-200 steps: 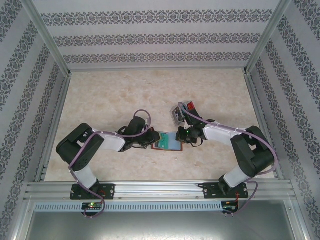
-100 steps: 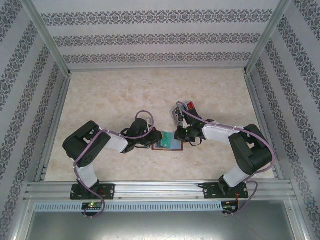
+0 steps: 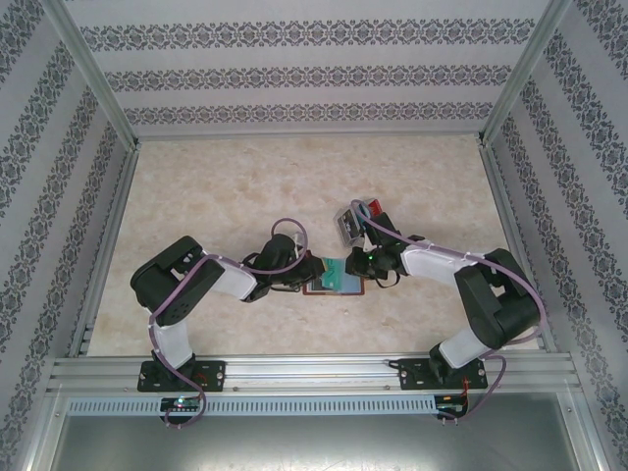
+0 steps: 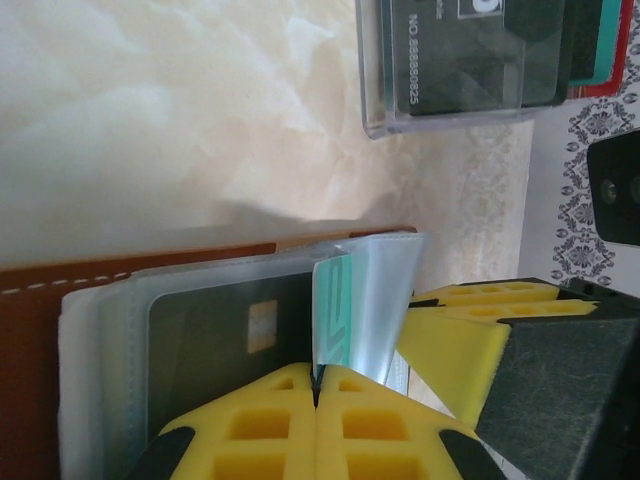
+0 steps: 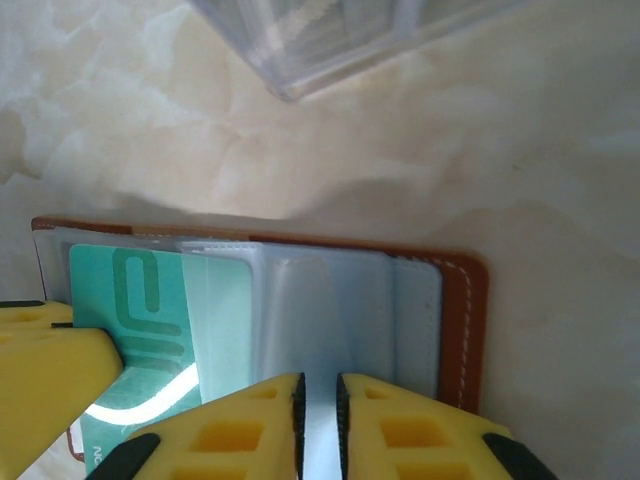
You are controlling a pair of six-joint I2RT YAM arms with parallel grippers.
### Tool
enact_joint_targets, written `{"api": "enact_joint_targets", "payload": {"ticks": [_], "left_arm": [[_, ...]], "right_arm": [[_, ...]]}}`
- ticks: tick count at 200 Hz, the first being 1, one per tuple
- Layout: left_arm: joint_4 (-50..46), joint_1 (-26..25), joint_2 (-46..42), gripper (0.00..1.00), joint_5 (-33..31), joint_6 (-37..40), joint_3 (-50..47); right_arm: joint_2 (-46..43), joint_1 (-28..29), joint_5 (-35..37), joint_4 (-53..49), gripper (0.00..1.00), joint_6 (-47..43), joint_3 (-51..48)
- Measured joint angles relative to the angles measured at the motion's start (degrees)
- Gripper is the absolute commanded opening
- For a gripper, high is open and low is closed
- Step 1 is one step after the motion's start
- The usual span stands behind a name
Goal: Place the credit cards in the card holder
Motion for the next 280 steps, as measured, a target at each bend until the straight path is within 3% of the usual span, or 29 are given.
{"api": "enact_joint_targets", "payload": {"ticks": [27, 42, 99, 165, 280], "left_arm": [[-0.3, -0.3, 0.0, 0.09, 0.0, 0.0, 0.3], [-1.7, -0.4, 0.0, 0.18, 0.0, 0.5, 1.1], [-7.9, -1.3, -0.4, 0.20, -0.8, 1.8, 4.5], [-16.7, -2.8, -0.5, 0.40, -2.1, 3.5, 9.7], [-39.3, -4.9, 2.8, 0.47, -3.6, 13.4, 23.7]], "right_arm": [[-3.5, -1.0, 1.3, -2.6, 0.25, 0.0, -1.4], [-4.4, -2.1, 2.0, -3.4, 0.24, 0.0, -1.7], [-1.7, -3.7, 1.3, -2.4, 0.15, -0.3, -2.3], [-1.5, -3.6, 0.9, -1.4, 0.15, 0.1, -2.3], [-1.3, -3.6, 0.9, -1.2, 0.16, 0.8, -2.3]]}}
